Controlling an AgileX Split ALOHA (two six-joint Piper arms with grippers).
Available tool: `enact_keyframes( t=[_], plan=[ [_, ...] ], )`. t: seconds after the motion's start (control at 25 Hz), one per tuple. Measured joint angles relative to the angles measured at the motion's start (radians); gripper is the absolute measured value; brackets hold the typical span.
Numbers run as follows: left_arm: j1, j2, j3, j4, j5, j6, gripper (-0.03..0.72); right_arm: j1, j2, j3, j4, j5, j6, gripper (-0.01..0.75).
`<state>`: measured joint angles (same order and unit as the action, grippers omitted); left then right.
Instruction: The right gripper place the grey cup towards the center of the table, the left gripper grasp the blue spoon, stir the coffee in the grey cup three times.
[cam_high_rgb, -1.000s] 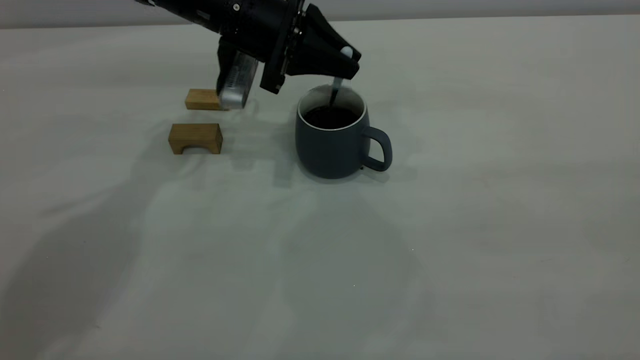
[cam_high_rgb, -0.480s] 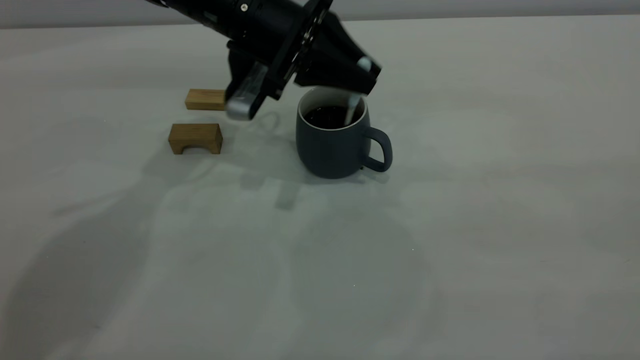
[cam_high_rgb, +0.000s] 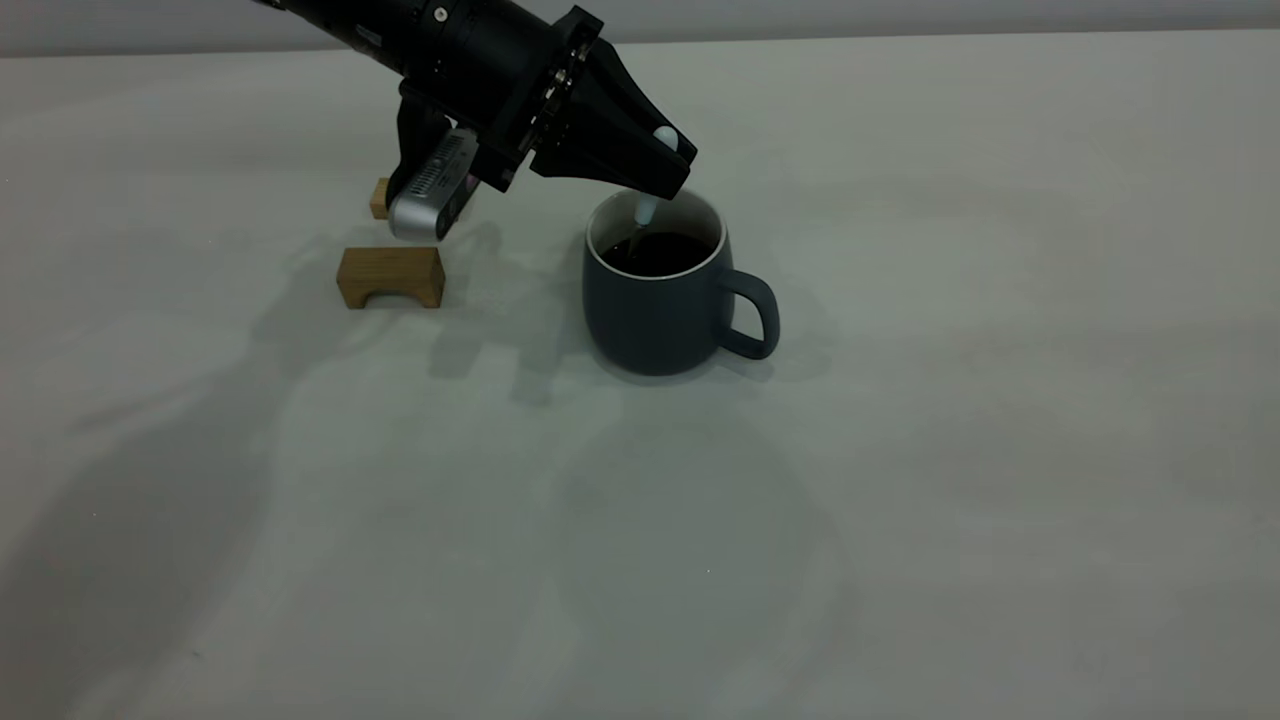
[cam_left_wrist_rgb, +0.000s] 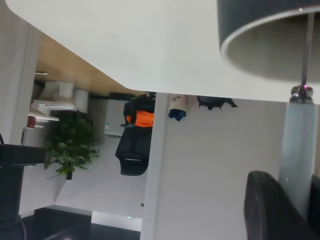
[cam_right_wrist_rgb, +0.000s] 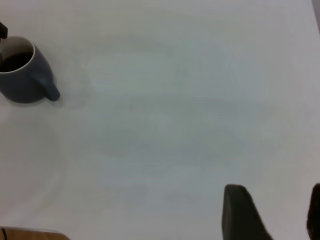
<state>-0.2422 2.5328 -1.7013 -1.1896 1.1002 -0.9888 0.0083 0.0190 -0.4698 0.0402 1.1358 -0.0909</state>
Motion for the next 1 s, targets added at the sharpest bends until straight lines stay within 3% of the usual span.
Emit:
enact_keyframes(
  t=[0.24,0.48,0.64,0.76,1.0],
  plan=[
    [0.0,0.0,0.0,0.003,0.007,0.019,0.154,0.0,0.0,0.0,0.0,0.0,0.0,0.357],
    [0.001,-0.001,0.0,0.017,0.057,0.042,0.442,0.0,0.0,0.0,0.0,0.0,0.0,0.357],
    [0.001,-0.024,-0.001,0.051,0.057,0.043,0.575,0.0,0.0,0.0,0.0,0.0,0.0,0.357],
    [0.001,-0.069,-0.031,0.157,0.061,0.04,0.586,0.0,0.0,0.0,0.0,0.0,0.0,0.357],
    [0.001,-0.193,-0.163,0.524,0.067,-0.023,0.544,0.0,0.0,0.0,0.0,0.0,0.0,0.357]
  ],
)
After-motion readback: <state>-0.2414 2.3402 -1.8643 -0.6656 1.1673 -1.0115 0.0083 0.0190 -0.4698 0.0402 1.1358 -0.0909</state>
